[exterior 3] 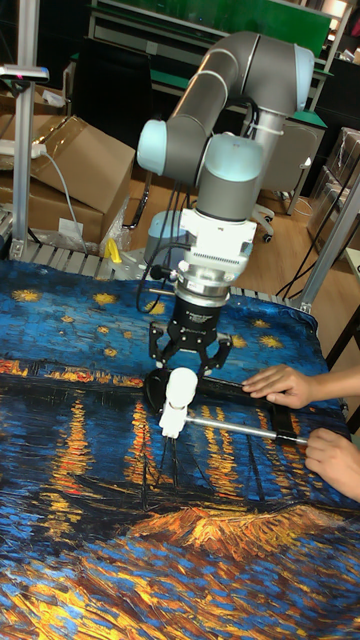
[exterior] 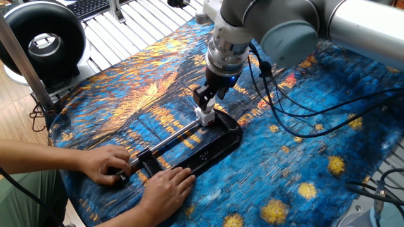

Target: Install the light bulb by rotating it

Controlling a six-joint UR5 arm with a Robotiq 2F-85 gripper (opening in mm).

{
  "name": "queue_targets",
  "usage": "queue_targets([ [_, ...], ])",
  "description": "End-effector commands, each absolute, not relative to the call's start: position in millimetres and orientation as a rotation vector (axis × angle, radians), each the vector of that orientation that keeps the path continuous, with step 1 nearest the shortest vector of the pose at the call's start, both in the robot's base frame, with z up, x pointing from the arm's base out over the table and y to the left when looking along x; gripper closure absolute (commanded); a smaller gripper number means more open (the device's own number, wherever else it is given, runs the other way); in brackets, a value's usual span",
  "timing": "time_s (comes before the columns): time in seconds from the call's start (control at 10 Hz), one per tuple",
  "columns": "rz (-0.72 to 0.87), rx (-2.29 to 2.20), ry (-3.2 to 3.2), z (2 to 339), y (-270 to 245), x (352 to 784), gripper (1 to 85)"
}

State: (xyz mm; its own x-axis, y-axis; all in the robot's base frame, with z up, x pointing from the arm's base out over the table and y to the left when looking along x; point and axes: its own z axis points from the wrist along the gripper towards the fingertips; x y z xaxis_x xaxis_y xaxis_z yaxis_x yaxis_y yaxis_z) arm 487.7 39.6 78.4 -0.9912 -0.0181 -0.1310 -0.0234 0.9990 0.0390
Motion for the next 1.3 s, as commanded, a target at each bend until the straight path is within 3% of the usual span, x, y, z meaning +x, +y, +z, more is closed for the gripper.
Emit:
queue_targets([
  [0.0,0.055,-0.251,3.051,78,38,476,10.3],
  [0.2,0.165,-0.399,3.034,90,58,477,13.0],
  [0.3,0.09,-0.596,2.994,93,48,480,14.7],
  [0.6,0.112,-0.936,2.884,95,59,486,22.7],
  [1.2,0.065,-1.214,2.762,94,50,492,23.0],
])
